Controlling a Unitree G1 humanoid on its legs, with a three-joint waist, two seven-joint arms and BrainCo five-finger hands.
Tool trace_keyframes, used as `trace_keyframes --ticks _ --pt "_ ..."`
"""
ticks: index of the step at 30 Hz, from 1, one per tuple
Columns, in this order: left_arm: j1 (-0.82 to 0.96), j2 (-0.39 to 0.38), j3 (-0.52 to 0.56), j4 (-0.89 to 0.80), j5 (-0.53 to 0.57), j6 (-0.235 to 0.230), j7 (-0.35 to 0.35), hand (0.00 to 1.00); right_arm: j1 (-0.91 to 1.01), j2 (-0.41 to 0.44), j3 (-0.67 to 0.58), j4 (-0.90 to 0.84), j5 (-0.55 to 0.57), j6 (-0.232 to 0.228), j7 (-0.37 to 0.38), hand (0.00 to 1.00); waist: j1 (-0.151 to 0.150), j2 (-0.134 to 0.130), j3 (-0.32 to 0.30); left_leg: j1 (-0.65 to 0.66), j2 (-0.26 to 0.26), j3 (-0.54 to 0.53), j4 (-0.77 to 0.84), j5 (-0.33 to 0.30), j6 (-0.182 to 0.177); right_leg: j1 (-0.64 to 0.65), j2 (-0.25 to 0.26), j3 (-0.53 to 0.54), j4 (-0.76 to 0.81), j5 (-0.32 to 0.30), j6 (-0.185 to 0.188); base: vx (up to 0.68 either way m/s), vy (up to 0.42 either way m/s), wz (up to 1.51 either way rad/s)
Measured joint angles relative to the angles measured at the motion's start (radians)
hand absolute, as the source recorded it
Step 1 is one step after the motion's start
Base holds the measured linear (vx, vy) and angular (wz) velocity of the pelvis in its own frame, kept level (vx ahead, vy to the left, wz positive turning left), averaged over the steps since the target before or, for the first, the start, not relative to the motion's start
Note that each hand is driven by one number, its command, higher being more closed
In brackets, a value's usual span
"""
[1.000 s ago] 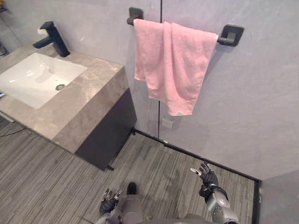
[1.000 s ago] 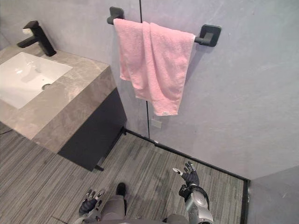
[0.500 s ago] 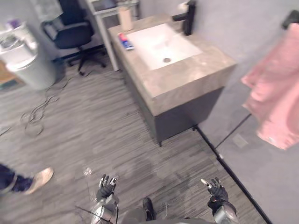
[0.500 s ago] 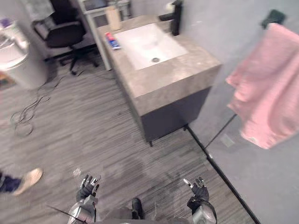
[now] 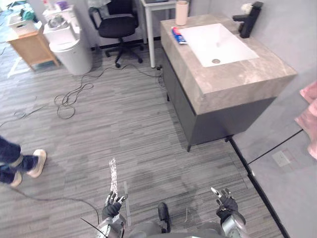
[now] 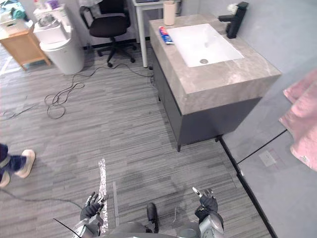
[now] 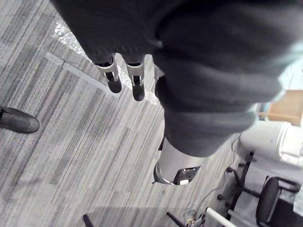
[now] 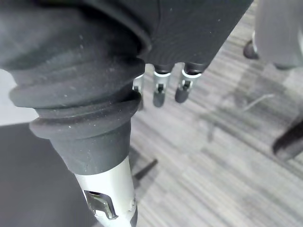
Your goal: Organize washtable
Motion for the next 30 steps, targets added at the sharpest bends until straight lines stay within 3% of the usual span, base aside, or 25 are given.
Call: trace_keyframes --ticks 2,5,6,7,8,9,10,12,19,25,27,28,29,30 --pt "0.003 0.004 0.015 0.0 0.0 -0.003 0.007 0.0 0.019 0.004 0.0 0.0 0.008 0.0 0.0 0.0 0.001 -0.024 0.0 -0.007 -0.013 -0.021 0.0 0.0 0.0 0.004 0.047 0.09 -0.006 -0.016 0.01 -0.07 -0.087 0.9" --pt "0.034 -0.021 0.071 -0.001 0.001 -0.004 0.017 0.0 0.004 0.02 0.005 -0.012 0.046 -0.005 0.004 0.0 0.004 -0.056 -0.013 -0.033 -0.028 -0.011 0.0 0.003 -0.005 0.016 0.071 0.153 -0.094 -0.092 -0.018 -0.08 -0.105 0.28" --pt "0.042 -0.027 0.073 0.003 0.001 -0.004 0.018 0.0 0.002 0.023 0.005 -0.019 0.063 -0.007 0.006 0.0 0.003 -0.056 -0.015 -0.042 -0.032 -0.013 0.0 0.004 -0.007 0.019 0.082 0.17 -0.117 -0.101 0.007 -0.08 -0.1 0.35" --pt "0.041 -0.047 0.076 0.013 0.001 -0.004 0.02 0.0 -0.001 0.02 -0.002 -0.02 0.1 -0.008 0.005 0.0 -0.009 -0.052 -0.019 -0.051 -0.033 -0.017 0.0 -0.032 -0.06 0.018 0.092 0.192 -0.137 -0.107 -0.02 -0.07 -0.065 0.3" --pt "0.041 -0.074 0.083 0.017 0.001 -0.006 0.02 0.0 0.011 0.037 -0.006 -0.005 0.147 -0.013 0.003 0.0 0.009 -0.083 -0.026 -0.049 -0.039 0.018 0.035 -0.034 0.003 0.011 0.066 0.203 -0.143 -0.096 -0.041 -0.02 -0.026 0.16" --pt "0.048 -0.089 0.103 0.017 0.0 -0.011 0.021 0.0 0.013 0.042 -0.005 -0.003 0.196 -0.021 0.001 0.0 0.015 -0.086 -0.031 -0.038 -0.026 0.036 0.092 -0.024 0.022 0.018 0.063 0.201 -0.145 -0.094 -0.04 0.06 -0.025 -0.1" --pt "0.063 -0.095 0.108 0.022 -0.001 -0.014 0.028 0.0 0.03 0.042 -0.007 0.002 0.247 -0.03 -0.001 0.0 0.018 -0.061 -0.047 0.006 0.007 0.045 0.063 -0.002 0.019 0.029 0.09 0.198 -0.149 -0.096 -0.031 0.08 -0.046 0.06" --pt "0.062 -0.096 0.107 0.034 -0.002 -0.014 0.034 0.0 0.041 0.047 -0.006 0.007 0.286 -0.031 -0.006 0.0 0.006 -0.054 -0.063 0.036 0.002 0.041 0.007 0.017 0.016 0.041 0.094 0.2 -0.16 -0.092 -0.029 0.04 -0.027 0.16" --pt "0.062 -0.111 0.106 0.037 -0.002 -0.013 0.034 0.0 0.037 0.068 0.016 -0.001 0.219 -0.024 0.007 0.0 0.033 -0.061 -0.072 0.019 -0.005 0.062 -0.002 0.018 0.015 0.045 0.103 0.221 -0.212 -0.082 -0.007 0.01 -0.006 0.0" --pt "0.061 -0.111 0.108 0.037 -0.012 -0.013 0.035 0.0 0.037 0.071 0.036 -0.033 0.186 -0.021 0.008 0.0 0.057 -0.068 -0.073 0.019 -0.051 0.069 -0.002 -0.004 0.045 0.047 0.059 0.222 -0.205 -0.091 0.036 0.09 0.027 0.11" --pt "0.064 -0.097 0.116 0.035 -0.012 -0.013 0.036 0.0 0.039 0.073 0.033 -0.037 0.186 -0.02 0.008 0.0 0.058 -0.096 -0.074 0.042 -0.101 0.072 -0.001 -0.036 0.082 0.058 -0.005 0.192 -0.151 -0.112 0.085 0.15 0.057 0.36" --pt "0.064 -0.095 0.118 0.033 -0.012 -0.013 0.036 0.0 0.039 0.073 0.032 -0.037 0.186 -0.02 0.008 0.0 0.058 -0.101 -0.074 0.046 -0.108 0.073 -0.001 -0.036 0.082 0.055 -0.013 0.192 -0.138 -0.106 0.087 0.18 0.064 0.25" --pt "0.06 -0.094 0.121 0.037 -0.01 -0.012 0.039 0.0 0.041 0.069 0.027 -0.036 0.185 -0.017 0.008 0.0 0.062 -0.101 -0.066 0.062 -0.117 0.068 0.002 -0.038 0.091 0.016 -0.029 0.204 0.005 -0.086 0.087 0.09 0.036 0.11" --pt "0.062 -0.094 0.129 0.036 -0.009 -0.012 0.039 0.0 0.042 0.07 0.027 -0.039 0.185 -0.017 0.009 0.0 0.061 -0.099 -0.064 0.069 -0.114 0.059 0.007 -0.043 0.099 -0.024 -0.031 0.203 0.106 -0.064 0.062 0.14 0.063 0.38"
